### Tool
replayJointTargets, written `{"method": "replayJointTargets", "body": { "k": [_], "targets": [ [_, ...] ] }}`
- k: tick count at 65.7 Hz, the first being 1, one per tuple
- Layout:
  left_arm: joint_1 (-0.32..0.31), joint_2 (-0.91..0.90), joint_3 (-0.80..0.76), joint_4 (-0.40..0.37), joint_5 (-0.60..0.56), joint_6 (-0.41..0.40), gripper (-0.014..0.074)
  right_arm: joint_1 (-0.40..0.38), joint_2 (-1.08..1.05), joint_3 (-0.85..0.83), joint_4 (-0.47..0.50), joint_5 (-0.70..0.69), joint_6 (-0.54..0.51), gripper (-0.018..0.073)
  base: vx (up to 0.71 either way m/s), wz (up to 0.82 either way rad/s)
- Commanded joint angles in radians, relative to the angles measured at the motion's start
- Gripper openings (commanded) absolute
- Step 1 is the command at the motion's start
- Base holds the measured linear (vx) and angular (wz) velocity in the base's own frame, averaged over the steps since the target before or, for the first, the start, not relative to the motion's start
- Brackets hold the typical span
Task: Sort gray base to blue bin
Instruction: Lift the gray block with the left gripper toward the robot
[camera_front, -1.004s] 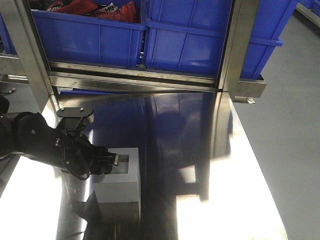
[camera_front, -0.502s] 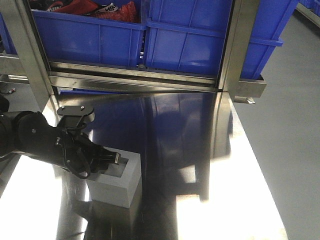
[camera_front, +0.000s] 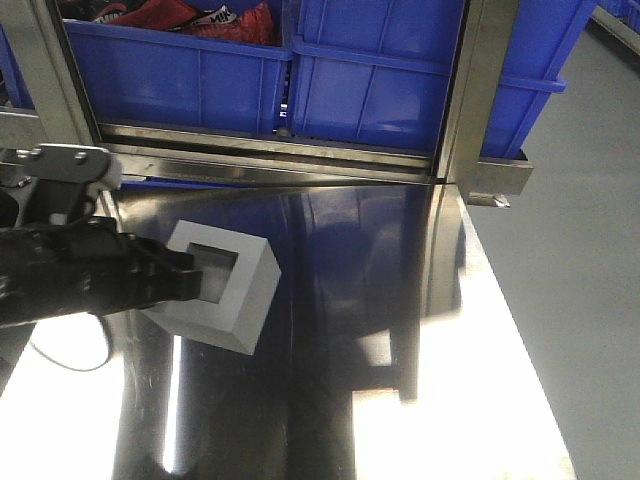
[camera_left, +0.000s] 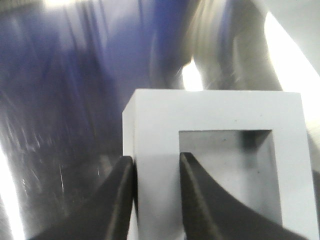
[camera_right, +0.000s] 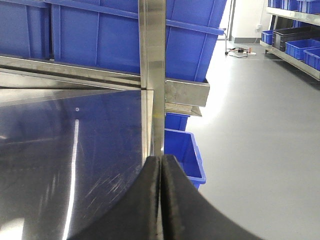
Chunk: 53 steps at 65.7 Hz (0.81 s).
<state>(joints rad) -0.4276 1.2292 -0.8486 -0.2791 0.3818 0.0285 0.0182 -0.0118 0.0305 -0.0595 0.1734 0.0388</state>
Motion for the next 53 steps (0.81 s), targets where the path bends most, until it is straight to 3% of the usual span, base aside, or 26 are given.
{"method": "replayJointTargets", "body": {
  "k": [1,24,34,53],
  "targets": [
    [-0.006,-0.119,0.029,0.014,-0.129,-0.003,-0.0006,-0.005,-0.013,0.014,-0.006,-0.074,-0.005,-0.0009,0.0,0.0],
    [-0.006,-0.545,0.303,0.048,-0.304,-0.003,-0.0006,-0.005,-0.013,0.014,-0.006,-0.074,-0.005,-0.0009,0.0,0.0],
    [-0.006,-0.714,0.385,0.114,-0.315,-0.003,-0.0006,-0.005,-0.013,0.014,-0.006,-0.074,-0.005,-0.0009,0.0,0.0],
    [-0.006,-0.903,0.475,0.118,-0.333,-0.003,-0.0006,-0.005,-0.013,0.014,-0.006,-0.074,-0.005,-0.0009,0.0,0.0]
  ]
}}
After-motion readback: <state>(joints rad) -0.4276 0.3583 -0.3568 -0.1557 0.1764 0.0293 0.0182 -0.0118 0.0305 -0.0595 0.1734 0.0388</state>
